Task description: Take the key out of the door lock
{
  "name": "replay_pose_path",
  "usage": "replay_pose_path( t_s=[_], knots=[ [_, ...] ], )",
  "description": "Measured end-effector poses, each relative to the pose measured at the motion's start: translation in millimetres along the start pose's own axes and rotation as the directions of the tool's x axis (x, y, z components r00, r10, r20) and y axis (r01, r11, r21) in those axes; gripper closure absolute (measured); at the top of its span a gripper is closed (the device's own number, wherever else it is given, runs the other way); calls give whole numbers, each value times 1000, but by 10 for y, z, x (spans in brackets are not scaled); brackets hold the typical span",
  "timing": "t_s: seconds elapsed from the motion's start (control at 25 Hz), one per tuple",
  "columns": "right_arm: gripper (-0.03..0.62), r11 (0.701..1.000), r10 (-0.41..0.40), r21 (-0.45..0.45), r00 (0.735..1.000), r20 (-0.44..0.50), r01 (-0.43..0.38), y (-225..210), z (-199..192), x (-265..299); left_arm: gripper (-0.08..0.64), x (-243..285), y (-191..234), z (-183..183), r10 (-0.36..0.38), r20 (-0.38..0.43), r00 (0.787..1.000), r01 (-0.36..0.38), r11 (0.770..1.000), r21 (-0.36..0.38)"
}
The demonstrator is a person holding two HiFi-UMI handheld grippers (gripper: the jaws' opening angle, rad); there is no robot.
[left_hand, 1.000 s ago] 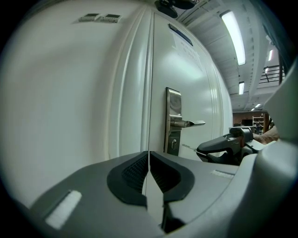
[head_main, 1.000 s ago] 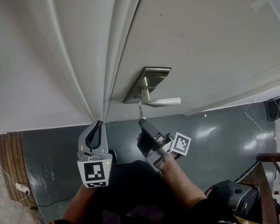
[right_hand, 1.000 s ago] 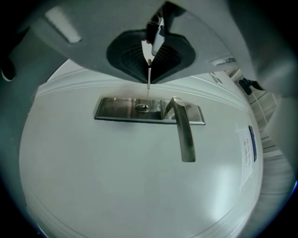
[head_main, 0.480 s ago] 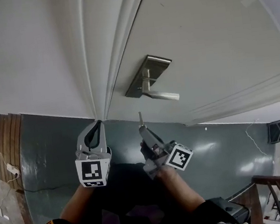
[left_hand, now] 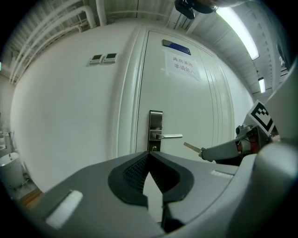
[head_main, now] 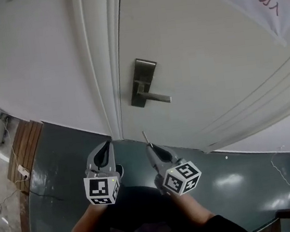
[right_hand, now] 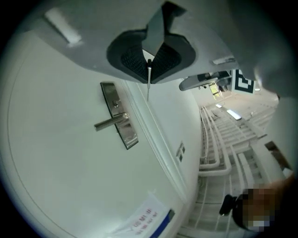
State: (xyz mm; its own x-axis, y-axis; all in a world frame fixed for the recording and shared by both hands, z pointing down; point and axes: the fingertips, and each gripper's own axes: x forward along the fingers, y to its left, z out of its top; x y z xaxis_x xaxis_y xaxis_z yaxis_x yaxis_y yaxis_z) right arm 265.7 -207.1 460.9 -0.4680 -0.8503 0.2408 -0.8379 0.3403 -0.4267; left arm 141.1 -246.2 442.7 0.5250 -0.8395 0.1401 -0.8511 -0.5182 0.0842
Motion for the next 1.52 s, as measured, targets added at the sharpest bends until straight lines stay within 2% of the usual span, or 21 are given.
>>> replay_pose_path(
  t_s=[0.08, 0.2, 0.4, 0.56, 0.88, 1.16, 1.52],
  knots=[
    [577, 996, -15, -83, 1000, -7, 14, 42, -36, -166, 541, -189, -98, 45, 29, 12, 1000, -29, 1000, 2],
    [577, 988, -20, -155, 1000, -16, 17, 146, -127, -354, 541, -510, -197, 19, 75, 14, 997, -75, 997, 0],
    [577, 975, 32, -218, 998, -45, -41, 392, -251, -377, 541, -888, -113, -103, 165, -7, 986, -165, 986, 0],
    [577, 971, 49, -233, 997, -62, -62, 595, -365, -466, 541, -1193, -73, -161, 198, -16, 980, -198, 980, -2],
    [577, 969, 4, -247, 998, -58, -19, 1018, -615, -747, 541, -1934, -180, -268, 179, -12, 984, -178, 983, 30],
    [577, 963, -58, -265, 997, -56, 41, 1454, -957, -1218, 541, -2650, -232, -504, 151, -15, 988, -151, 988, -2],
    [577, 955, -112, -283, 993, -44, 95, 1663, -1191, -1794, 541, -3081, -467, -593, 119, 4, 993, -119, 993, 2]
  ],
)
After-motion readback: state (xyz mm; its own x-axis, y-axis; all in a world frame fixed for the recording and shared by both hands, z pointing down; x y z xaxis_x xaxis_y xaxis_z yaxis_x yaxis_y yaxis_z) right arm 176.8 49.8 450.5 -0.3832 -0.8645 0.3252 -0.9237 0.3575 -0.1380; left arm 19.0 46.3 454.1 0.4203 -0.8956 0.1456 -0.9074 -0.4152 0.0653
